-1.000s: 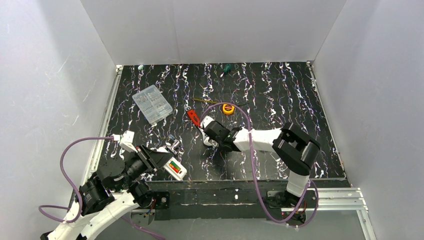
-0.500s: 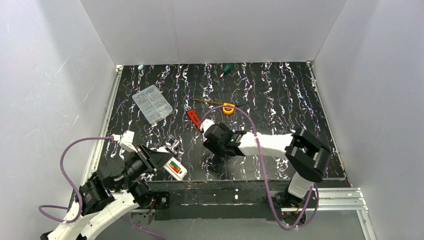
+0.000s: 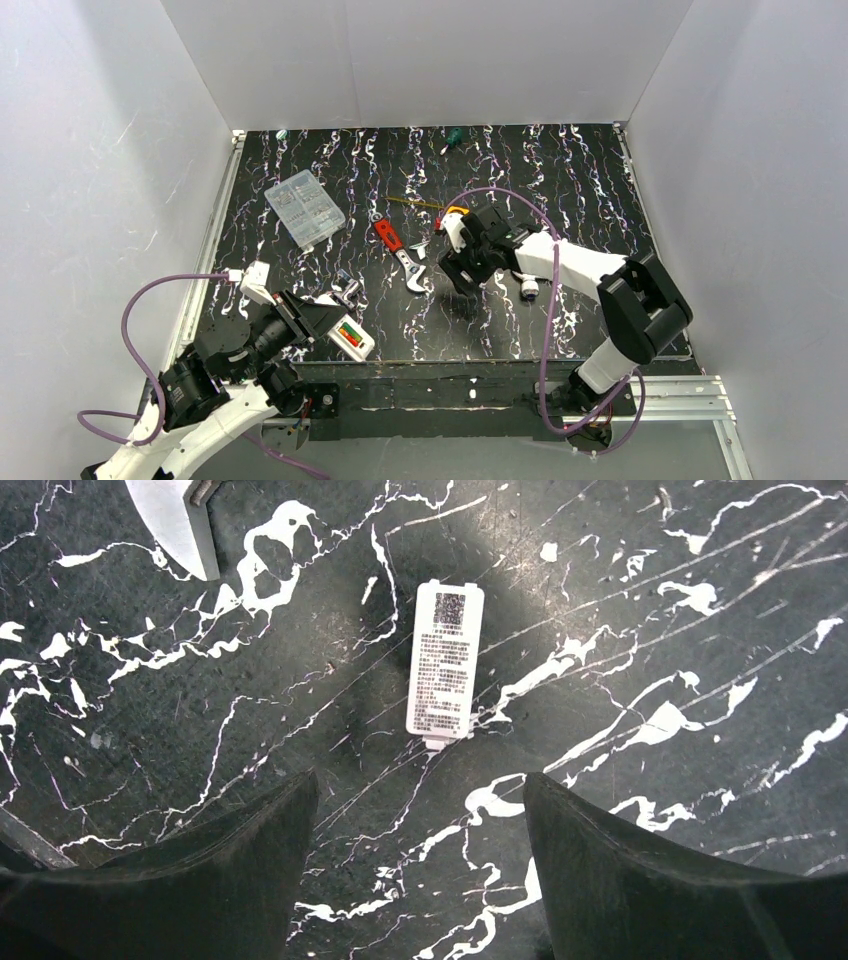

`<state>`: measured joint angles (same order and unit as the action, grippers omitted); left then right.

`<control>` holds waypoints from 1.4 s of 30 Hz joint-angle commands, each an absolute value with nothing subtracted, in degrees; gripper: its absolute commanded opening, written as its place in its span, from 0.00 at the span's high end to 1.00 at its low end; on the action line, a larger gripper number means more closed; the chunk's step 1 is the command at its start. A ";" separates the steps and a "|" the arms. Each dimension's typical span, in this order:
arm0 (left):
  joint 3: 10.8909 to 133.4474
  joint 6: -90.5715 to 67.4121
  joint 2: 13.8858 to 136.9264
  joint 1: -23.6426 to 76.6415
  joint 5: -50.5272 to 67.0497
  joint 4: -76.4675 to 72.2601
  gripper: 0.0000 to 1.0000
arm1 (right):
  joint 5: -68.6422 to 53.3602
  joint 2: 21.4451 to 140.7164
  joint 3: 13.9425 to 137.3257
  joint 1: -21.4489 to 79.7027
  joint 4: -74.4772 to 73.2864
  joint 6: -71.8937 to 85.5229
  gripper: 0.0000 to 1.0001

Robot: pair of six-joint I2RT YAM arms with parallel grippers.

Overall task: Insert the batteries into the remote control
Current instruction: Turn over the battery cover at the center of the board, then pick up the battery cover at the center of the board.

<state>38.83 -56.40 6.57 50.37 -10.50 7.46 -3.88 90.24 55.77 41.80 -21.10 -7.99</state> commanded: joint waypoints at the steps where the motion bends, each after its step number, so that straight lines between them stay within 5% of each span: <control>1: 39.75 -56.21 7.41 50.36 -10.53 3.99 0.98 | -10.03 92.78 60.07 40.32 -22.93 -12.03 0.17; 21: 40.21 -55.64 8.00 50.34 -10.88 3.62 0.98 | -4.28 101.93 65.90 40.17 -24.28 -10.59 0.49; 42: 39.87 -55.83 7.91 50.36 -10.81 3.28 0.97 | -4.54 103.71 65.72 42.25 -25.17 -8.38 0.52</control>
